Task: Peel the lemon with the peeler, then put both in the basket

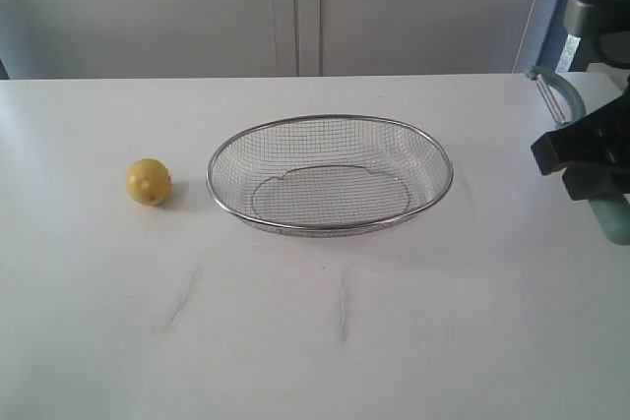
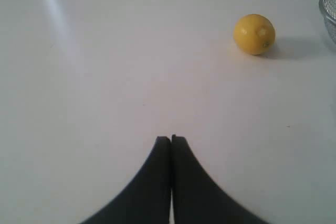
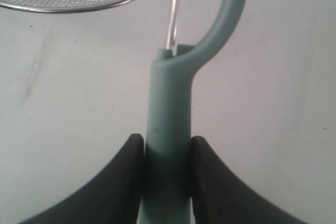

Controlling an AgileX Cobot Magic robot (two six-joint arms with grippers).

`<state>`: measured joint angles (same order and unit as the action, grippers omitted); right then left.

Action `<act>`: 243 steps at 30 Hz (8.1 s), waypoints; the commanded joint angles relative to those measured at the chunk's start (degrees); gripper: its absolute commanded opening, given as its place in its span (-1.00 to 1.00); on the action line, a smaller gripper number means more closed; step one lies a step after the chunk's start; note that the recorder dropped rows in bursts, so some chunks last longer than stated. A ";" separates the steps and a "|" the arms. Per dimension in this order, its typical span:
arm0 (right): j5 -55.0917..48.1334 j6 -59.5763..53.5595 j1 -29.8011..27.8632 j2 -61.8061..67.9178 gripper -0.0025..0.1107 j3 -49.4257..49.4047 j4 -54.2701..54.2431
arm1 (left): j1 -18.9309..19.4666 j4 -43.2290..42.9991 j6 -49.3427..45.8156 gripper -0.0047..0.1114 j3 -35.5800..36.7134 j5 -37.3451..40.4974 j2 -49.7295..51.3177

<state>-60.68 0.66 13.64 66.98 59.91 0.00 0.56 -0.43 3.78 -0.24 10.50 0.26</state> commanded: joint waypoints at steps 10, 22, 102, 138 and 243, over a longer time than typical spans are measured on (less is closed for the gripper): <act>0.68 -0.66 0.02 -0.51 -0.86 -0.08 0.00 | 0.00 -0.01 0.80 -0.92 0.24 -16.66 -0.26; 0.68 -0.66 0.02 -0.51 -0.86 -0.08 0.00 | 0.00 6.42 18.15 -0.92 -2.12 -23.79 0.24; 0.79 -0.66 0.02 -0.51 -0.86 -0.08 0.00 | -16.60 5.89 19.80 0.56 -71.47 -4.64 112.04; 0.68 -0.66 0.02 -0.51 -0.86 -0.08 0.00 | -16.60 1.39 6.68 -0.91 -72.64 7.31 110.74; 14.21 -64.00 21.04 25.22 -0.86 -17.57 -88.68 | -37.98 51.60 -80.91 -0.92 -37.79 -0.15 53.44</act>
<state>-44.77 -62.08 33.78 91.92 41.10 -86.25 -37.23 49.62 -76.99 -37.66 10.60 53.92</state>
